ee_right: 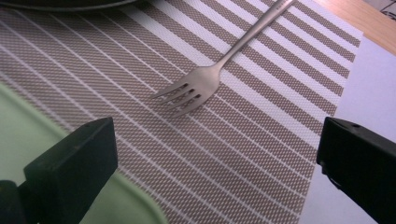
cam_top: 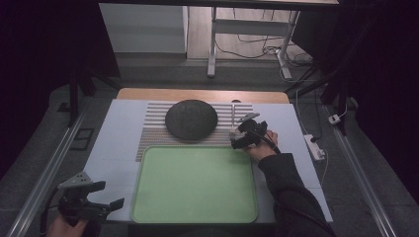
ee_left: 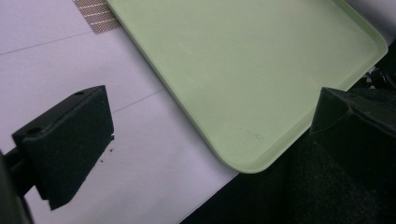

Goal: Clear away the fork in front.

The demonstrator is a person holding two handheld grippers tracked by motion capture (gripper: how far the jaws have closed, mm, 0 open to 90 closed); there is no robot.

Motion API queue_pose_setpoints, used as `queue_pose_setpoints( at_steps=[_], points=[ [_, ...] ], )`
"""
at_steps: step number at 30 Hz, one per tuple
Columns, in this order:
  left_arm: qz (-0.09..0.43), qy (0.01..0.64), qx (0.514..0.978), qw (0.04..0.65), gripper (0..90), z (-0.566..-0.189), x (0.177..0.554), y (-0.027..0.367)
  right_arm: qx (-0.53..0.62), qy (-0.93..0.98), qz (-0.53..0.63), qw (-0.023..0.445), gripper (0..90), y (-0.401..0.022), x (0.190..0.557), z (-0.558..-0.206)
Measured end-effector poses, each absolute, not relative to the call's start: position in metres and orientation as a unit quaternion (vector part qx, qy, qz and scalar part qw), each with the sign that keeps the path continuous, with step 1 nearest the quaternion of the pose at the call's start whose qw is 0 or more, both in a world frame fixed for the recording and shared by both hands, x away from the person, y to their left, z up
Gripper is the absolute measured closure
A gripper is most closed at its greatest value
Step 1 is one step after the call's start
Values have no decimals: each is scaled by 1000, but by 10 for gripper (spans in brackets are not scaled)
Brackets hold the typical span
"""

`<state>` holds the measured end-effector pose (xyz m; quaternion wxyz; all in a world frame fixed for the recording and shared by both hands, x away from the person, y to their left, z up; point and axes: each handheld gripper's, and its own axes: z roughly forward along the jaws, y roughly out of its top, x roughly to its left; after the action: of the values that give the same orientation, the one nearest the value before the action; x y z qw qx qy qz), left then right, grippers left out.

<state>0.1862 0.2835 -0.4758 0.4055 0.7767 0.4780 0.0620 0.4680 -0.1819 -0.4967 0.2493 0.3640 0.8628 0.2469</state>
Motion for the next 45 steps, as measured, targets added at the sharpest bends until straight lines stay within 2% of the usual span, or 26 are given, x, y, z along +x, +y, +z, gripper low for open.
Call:
queue_pose_setpoints(
  at_steps=[3, 4, 7, 10, 11, 15, 17, 18, 19, 23, 24, 25, 26, 28, 33, 37, 45],
  points=[
    [61, 478, 777, 405, 0, -476, 186, 283, 357, 867, 235, 256, 13, -179, 473, -500],
    [61, 478, 777, 405, 0, -476, 186, 283, 347, 871, 229, 264, 52, -177, 474, -501],
    [61, 478, 777, 406, 0, -476, 186, 284, 334, 875, 220, 271, 79, -174, 475, -503],
    [61, 478, 777, 405, 0, -476, 186, 283, 306, 884, 200, 291, 206, -165, 476, -507],
    [61, 478, 777, 405, 0, -476, 186, 283, 306, 884, 200, 291, 206, -165, 476, -507],
    [61, 478, 777, 406, 0, -476, 186, 284, 273, 896, 184, 297, 407, -156, 478, -511],
    [61, 478, 777, 405, 0, -476, 186, 284, 267, 897, 182, 301, 418, -154, 478, -511],
    [60, 478, 777, 405, 0, -476, 186, 283, 262, 899, 179, 303, 446, -153, 478, -511],
    [60, 478, 777, 405, 0, -476, 186, 283, 254, 901, 176, 304, 511, -149, 479, -511],
    [60, 478, 777, 405, 0, -476, 186, 283, 243, 904, 173, 305, 584, -145, 478, -512],
    [60, 478, 777, 405, 0, -476, 186, 283, 234, 907, 168, 307, 637, -143, 478, -513],
    [60, 478, 777, 405, 0, -476, 186, 283, 234, 907, 168, 307, 637, -143, 478, -513],
    [60, 478, 777, 405, 0, -476, 186, 283, 226, 910, 165, 307, 698, -141, 477, -514],
    [60, 478, 777, 405, 0, -476, 186, 283, 222, 911, 161, 306, 728, -140, 477, -514],
    [60, 476, 779, 404, 0, -476, 186, 283, 186, 909, 125, 353, 861, -135, 470, -517],
    [60, 477, 778, 404, 0, -476, 186, 283, 176, 902, 110, 379, 900, -133, 466, -516],
    [60, 477, 778, 405, 0, -476, 186, 283, 183, 898, 139, 376, 900, -138, 464, -502]
  ],
)
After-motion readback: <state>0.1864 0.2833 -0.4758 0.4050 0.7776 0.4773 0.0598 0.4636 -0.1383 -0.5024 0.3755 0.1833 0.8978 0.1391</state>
